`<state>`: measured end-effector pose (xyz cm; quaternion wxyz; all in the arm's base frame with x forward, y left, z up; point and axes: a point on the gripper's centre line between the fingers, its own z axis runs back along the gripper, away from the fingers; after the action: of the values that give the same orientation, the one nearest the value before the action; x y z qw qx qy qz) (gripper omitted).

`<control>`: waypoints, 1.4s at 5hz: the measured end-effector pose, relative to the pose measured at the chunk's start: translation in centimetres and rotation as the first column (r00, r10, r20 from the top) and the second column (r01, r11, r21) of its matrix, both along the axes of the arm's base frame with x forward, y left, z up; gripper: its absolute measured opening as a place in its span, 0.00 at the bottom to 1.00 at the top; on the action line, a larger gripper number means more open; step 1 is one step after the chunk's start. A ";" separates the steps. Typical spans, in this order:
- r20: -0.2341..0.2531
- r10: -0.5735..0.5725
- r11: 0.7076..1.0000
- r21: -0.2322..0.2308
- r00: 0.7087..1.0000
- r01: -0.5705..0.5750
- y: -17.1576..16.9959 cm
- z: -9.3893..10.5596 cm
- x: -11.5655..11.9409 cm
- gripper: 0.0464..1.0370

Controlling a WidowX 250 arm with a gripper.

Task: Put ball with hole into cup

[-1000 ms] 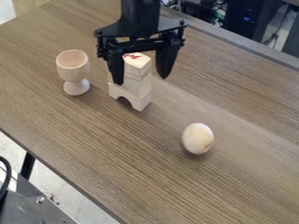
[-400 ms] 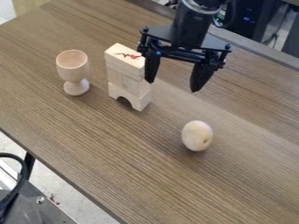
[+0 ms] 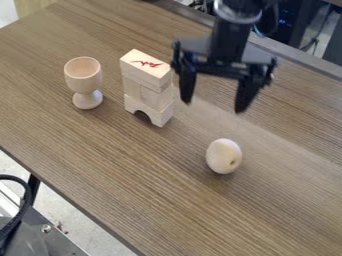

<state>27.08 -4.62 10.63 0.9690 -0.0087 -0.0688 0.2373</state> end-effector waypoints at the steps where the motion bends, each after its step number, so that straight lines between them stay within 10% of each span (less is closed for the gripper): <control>1: 0.035 -0.022 0.998 -0.059 0.999 0.024 -0.5 -0.4 -0.1 0.96; 3: 0.058 -0.096 0.993 -0.062 0.994 0.100 -2.5 -1.2 -0.2 0.96; 7: -0.061 -0.128 0.991 -0.052 0.990 0.125 -3.3 -5.0 -1.5 0.96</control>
<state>25.58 -7.89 5.64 0.9833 -0.0287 -0.0312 0.1771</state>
